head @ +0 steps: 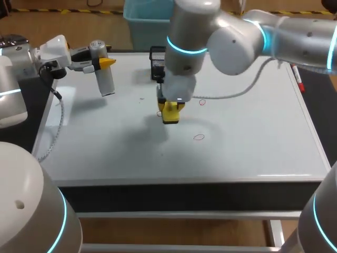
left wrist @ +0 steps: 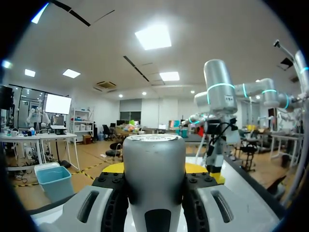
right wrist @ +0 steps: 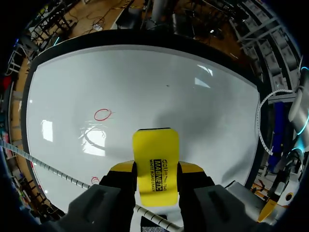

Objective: Pick up the inspection probe, press it on each red-marked spot on the whiteboard one by one, put down the probe, pick up the eraser, and wipe off all the red marks.

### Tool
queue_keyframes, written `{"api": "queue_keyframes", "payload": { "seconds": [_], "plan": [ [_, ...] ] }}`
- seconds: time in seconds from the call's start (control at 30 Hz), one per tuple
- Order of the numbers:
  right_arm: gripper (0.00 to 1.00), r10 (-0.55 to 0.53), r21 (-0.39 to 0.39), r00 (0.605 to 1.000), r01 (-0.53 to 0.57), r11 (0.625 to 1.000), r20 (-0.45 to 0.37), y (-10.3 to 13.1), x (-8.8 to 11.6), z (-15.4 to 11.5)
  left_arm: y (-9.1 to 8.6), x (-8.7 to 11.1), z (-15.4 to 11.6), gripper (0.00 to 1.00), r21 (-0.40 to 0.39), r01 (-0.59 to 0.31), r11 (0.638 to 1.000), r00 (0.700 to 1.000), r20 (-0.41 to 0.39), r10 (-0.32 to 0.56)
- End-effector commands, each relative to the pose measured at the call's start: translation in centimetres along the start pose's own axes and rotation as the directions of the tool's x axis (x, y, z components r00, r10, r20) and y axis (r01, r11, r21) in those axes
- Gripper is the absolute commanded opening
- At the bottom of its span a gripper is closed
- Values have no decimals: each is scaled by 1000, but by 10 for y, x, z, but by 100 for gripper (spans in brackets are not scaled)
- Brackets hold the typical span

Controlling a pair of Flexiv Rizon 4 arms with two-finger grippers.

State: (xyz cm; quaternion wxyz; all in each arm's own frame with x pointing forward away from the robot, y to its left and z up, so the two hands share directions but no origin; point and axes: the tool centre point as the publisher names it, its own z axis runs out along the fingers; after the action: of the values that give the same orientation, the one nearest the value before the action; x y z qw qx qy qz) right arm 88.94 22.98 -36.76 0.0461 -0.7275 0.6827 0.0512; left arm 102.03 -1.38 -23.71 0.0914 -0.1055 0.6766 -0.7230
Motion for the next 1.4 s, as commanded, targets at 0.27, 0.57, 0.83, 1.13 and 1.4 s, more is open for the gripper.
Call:
{"api": "queue_keyframes", "payload": {
  "seconds": [0.27,0.57,0.83,1.13,1.4],
  "plan": [
    [0,-4,-29,995,1,1000,-96,-13,-32,29,-1,-1,0,0,0,1,1000,1000,-3,-1],
    [0,-3,-40,993,-2,999,-114,-24,-32,43,-1,-1,0,0,0,1,1000,1000,-3,-1],
    [0,2,-54,993,-8,998,-114,-29,-30,50,-1,-1,0,0,0,1,1000,1000,-3,-1],
    [0,31,-61,991,-40,997,-128,-33,-10,64,-1,-1,0,0,0,1,1000,1000,-3,-1],
    [0,85,-59,986,-94,994,-145,-41,13,68,-1,-1,0,0,0,1,1000,1000,-3,-1]
  ]
}}
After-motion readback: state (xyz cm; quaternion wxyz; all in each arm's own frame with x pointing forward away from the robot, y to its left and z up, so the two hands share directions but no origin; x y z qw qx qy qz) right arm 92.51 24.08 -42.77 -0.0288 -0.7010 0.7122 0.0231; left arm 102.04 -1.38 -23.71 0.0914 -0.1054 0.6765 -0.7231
